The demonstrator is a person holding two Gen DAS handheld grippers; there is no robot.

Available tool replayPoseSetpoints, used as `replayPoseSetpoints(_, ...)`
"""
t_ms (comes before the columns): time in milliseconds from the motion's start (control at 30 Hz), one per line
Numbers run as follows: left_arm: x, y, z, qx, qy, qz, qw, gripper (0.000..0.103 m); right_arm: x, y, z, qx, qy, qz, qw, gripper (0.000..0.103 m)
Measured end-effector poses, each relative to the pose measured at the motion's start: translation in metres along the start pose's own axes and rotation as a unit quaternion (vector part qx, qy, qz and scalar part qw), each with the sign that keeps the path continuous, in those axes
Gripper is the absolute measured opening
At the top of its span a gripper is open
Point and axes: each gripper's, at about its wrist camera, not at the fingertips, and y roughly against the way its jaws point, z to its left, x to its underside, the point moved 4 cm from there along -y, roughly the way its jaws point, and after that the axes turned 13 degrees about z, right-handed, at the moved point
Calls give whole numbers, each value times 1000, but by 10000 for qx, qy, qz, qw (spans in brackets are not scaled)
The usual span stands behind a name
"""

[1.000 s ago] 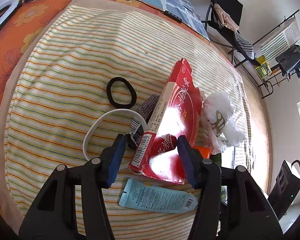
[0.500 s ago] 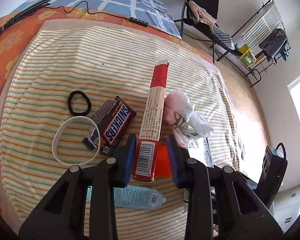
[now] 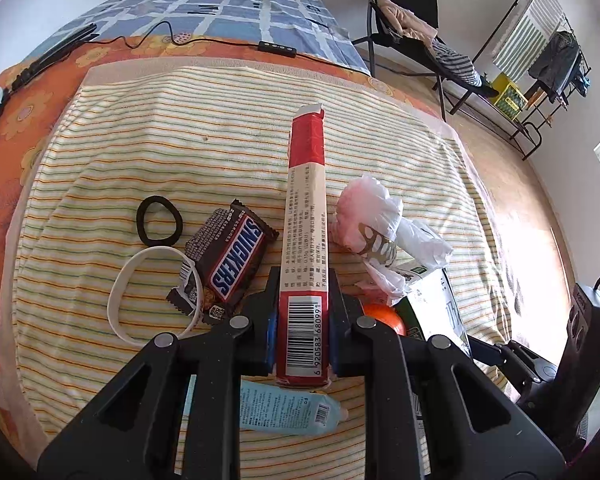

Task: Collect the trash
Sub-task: 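Lift red box with left gripper while right gripper carries carton to basket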

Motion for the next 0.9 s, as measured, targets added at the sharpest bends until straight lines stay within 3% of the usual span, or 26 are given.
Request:
replayPoseSetpoints(500,23,67,11,-109,-113,-531,9985,17,32,47,-5,-26,61,-436,9990,84)
replayPoseSetpoints(900,79,112,7,-160,-417,-723,9964,17,71,71,-2,154,346,-608,9974,84)
